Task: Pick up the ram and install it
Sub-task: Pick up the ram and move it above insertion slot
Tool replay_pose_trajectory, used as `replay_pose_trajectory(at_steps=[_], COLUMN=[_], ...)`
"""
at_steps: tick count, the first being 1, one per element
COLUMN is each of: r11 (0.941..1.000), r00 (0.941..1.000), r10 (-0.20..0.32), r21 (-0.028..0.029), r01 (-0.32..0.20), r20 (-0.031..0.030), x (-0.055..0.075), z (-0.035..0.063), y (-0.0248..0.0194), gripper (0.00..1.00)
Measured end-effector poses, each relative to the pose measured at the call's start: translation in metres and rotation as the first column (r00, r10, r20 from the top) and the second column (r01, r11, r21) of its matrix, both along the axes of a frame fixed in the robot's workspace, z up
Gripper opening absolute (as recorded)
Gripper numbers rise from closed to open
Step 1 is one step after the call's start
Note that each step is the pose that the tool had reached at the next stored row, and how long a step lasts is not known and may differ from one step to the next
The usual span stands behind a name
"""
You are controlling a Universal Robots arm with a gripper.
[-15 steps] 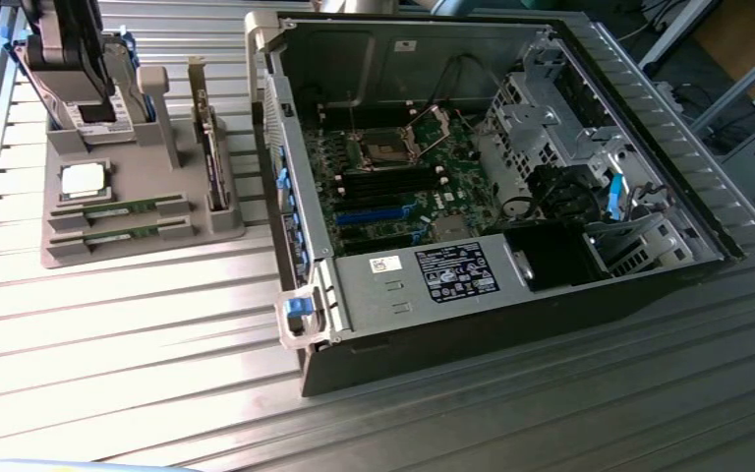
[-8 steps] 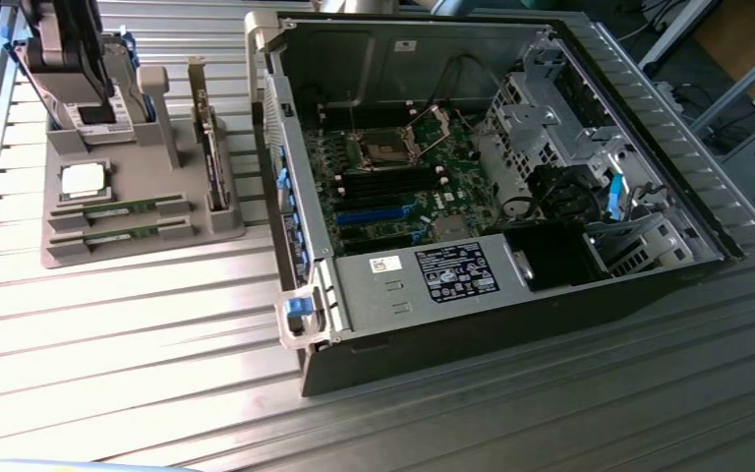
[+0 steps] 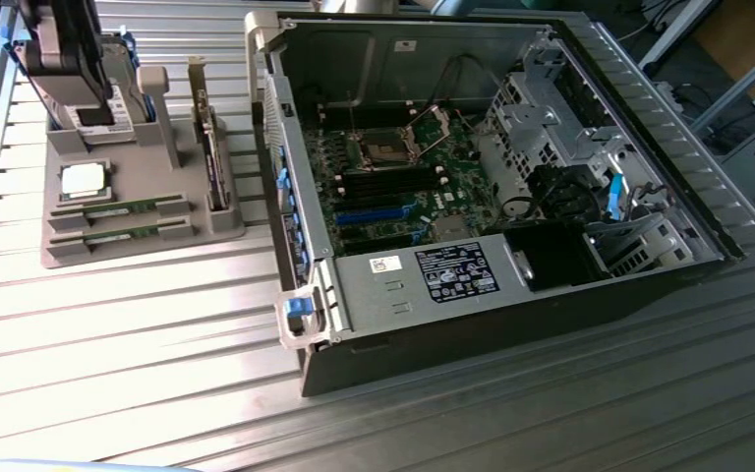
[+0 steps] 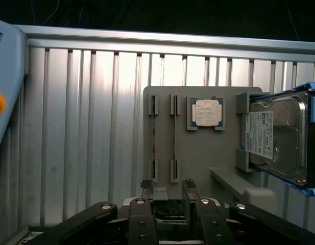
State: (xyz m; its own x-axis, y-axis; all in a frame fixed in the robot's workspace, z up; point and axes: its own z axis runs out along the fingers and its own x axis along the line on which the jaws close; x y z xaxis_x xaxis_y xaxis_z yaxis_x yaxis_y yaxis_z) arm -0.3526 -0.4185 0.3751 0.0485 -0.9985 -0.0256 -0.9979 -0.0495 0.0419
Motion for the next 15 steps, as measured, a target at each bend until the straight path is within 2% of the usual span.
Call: replay_pose_trajectory(at_steps=[15], r11=[1.0000], r00=[1.0000], r10=[0.000], r21=[0.0000], r01=[0.000], r20=[0.0000], x=[-0.0010], z=[-0.0029], y=[0.0000], gripper=[0.36])
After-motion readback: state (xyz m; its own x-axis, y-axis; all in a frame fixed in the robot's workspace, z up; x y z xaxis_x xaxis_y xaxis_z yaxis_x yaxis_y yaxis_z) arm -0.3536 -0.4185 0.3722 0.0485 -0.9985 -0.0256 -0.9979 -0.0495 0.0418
